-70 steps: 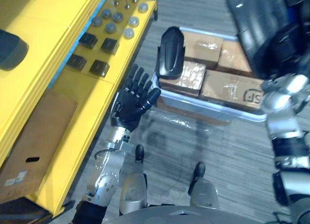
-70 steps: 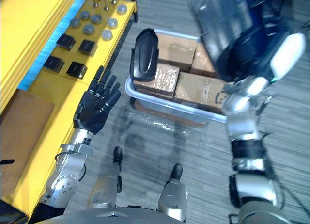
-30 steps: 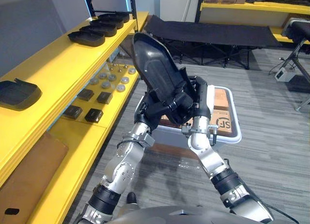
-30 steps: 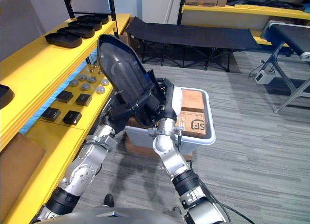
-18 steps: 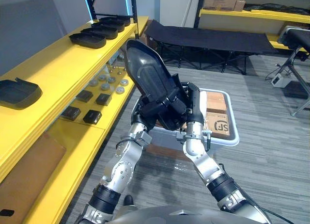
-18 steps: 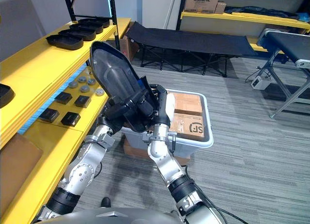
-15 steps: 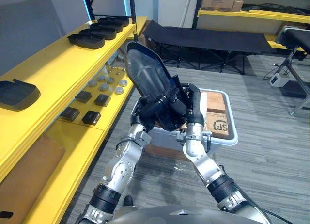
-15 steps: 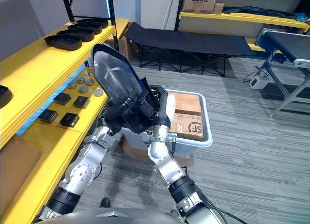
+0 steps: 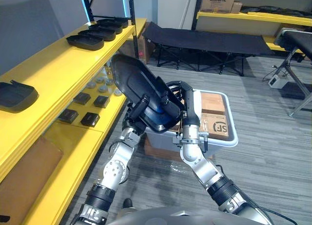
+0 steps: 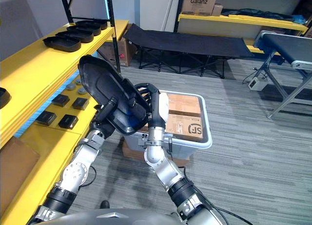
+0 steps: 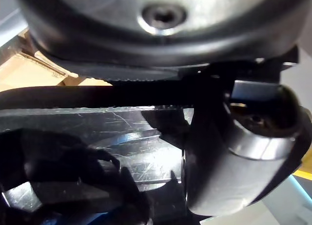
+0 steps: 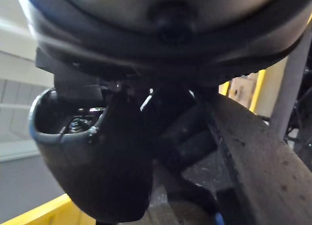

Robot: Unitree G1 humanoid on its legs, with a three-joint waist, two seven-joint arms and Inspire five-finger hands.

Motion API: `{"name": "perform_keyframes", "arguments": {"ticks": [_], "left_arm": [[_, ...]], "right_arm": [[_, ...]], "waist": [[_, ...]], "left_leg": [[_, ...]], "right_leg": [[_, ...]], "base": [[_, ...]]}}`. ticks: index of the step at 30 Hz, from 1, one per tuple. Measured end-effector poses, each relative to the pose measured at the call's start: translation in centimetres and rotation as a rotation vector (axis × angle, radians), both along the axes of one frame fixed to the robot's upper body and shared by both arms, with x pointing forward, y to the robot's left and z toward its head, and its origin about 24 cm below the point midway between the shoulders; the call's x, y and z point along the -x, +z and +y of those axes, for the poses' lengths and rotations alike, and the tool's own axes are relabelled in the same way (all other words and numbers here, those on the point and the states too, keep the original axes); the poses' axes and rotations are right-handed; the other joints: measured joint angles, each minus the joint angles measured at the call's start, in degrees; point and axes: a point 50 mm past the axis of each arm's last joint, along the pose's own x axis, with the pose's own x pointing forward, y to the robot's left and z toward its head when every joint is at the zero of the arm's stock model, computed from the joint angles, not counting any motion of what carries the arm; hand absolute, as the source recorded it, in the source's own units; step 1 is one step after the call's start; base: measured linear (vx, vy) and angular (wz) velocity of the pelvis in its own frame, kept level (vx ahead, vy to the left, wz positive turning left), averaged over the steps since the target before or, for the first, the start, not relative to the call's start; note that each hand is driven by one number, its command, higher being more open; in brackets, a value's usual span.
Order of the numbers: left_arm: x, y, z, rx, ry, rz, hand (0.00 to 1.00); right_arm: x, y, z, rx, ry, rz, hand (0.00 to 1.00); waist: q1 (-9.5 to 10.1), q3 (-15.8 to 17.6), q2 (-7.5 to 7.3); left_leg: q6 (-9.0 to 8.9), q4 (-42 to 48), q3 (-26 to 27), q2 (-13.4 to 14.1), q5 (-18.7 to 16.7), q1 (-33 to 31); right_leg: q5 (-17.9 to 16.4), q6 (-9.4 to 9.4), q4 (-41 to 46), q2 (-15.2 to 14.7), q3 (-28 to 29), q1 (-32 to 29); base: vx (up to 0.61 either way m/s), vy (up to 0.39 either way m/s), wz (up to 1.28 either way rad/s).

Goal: Walk over and take three plastic housings, then place them on the shelf

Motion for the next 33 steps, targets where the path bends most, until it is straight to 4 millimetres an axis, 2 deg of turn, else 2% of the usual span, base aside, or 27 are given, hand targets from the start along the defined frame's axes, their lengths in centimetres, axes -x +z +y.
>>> {"name": "perform_keyframes", "arguments": {"ticks": [4, 6, 10, 14, 19, 23, 26, 27, 28, 31, 33], "left_arm": [[0.0, 0.3, 0.1, 0.014, 0.013, -0.04, 0.0], [0.1, 0.3, 0.0, 0.013, 0.04, -0.046, 0.0], [0.1, 0.5, -0.3, -0.062, 0.117, -0.04, 0.0], [0.5, 1.5, -0.2, -0.265, 0.209, -0.069, 0.0], [0.9, 3.8, -0.3, -0.729, 0.484, -0.186, 0.0], [1.3, 5.7, 0.8, -0.933, 0.688, -0.276, 0.0], [1.6, 6.6, 1.2, -1.03, 0.786, -0.33, 0.0], [1.6, 6.8, 1.5, -1.071, 0.82, -0.344, 0.0], [1.7, 6.8, 1.6, -1.094, 0.835, -0.35, 0.0], [1.8, 7.1, 2.5, -1.165, 0.915, -0.357, 0.0], [1.8, 7.0, 3.2, -1.17, 0.964, -0.333, 0.0]], "right_arm": [[0.1, 0.7, 0.2, -0.029, 0.027, -0.036, 1.0], [0.1, 1.1, 0.3, -0.101, 0.085, -0.009, 1.0], [0.0, 0.4, 0.2, -0.133, 0.137, 0.075, 1.0], [0.2, -0.7, 0.1, -0.163, 0.156, 0.174, 1.0], [-0.1, -0.8, -0.5, -0.164, 0.129, 0.198, 1.0], [-0.7, -0.7, -1.8, -0.259, 0.097, 0.221, 1.0], [-1.0, -0.5, -2.1, -0.517, 0.316, 0.292, 1.0], [-0.9, -0.4, -2.1, -0.617, 0.455, 0.312, 1.0], [-0.7, -0.3, -2.1, -0.659, 0.523, 0.315, 1.0], [0.7, 1.1, -2.1, -0.87, 0.828, 0.238, 1.0], [1.3, 2.1, -2.6, -0.961, 0.92, 0.154, 1.0]], "waist": [[-0.57, -0.03, -0.02], [-0.75, -0.07, -0.03], [-0.61, -0.1, -0.03], [-0.56, -0.1, -0.03], [-0.45, -0.1, -0.03], [-0.5, -0.11, -0.04], [-0.55, -0.11, -0.05], [-0.62, -0.1, -0.05], [-0.6, -0.09, -0.07], [-0.48, -0.02, -0.23], [-0.55, -0.01, -0.29]], "left_leg": [[-0.19, 0.01, 0.03, 0.0, -0.16, -0.05], [-0.19, 0.01, 0.06, 0.0, -0.17, -0.04], [-0.17, 0.01, 0.01, 0.01, -0.16, -0.08], [-0.15, 0.01, -0.19, 0.0, -0.14, -0.14], [-0.07, 0.01, -0.67, 0.0, -0.08, -0.11], [-0.17, 0.0, -0.66, 0.0, -0.15, -0.07], [-0.27, 0.0, -0.61, 0.01, -0.24, -0.05], [-0.33, 0.0, -0.57, 0.02, -0.28, -0.04], [-0.35, 0.01, -0.57, 0.04, -0.3, -0.04], [-0.53, 0.01, -0.55, 0.25, -0.43, -0.04], [-0.63, 0.01, -0.52, 0.27, -0.54, -0.04]], "right_leg": [[-0.01, -0.01, -0.01, 0.0, 0.01, -0.07], [-0.03, -0.02, -0.01, 0.0, 0.01, -0.08], [-0.04, -0.04, -0.01, 0.0, -0.07, -0.06], [-0.11, -0.12, -0.01, 0.0, -0.41, 0.08], [-0.21, -0.24, -0.01, 0.04, -1.11, 0.58], [-0.21, -0.24, 0.01, 0.04, -1.11, 0.6], [-0.21, -0.24, 0.01, 0.05, -1.09, 0.59], [-0.21, -0.24, -0.01, 0.06, -1.08, 0.59], [-0.21, -0.24, -0.02, 0.07, -1.08, 0.59], [-0.25, -0.29, -0.13, 0.29, -1.07, 0.59], [-0.29, -0.33, -0.14, 0.31, -1.06, 0.58]], "base": [[0.0, 0.0, 0.0], [0.0, 0.0, 0.0], [0.0, 0.0, 0.0], [0.0, 0.0, 0.03], [0.0, 0.0, 0.05], [0.0, 0.0, 0.0], [0.0, 0.0, 0.0], [0.0, 0.0, 0.0], [0.0, 0.0, 0.0], [0.0, 0.0, 0.0], [0.0, 0.0, 0.0]]}}
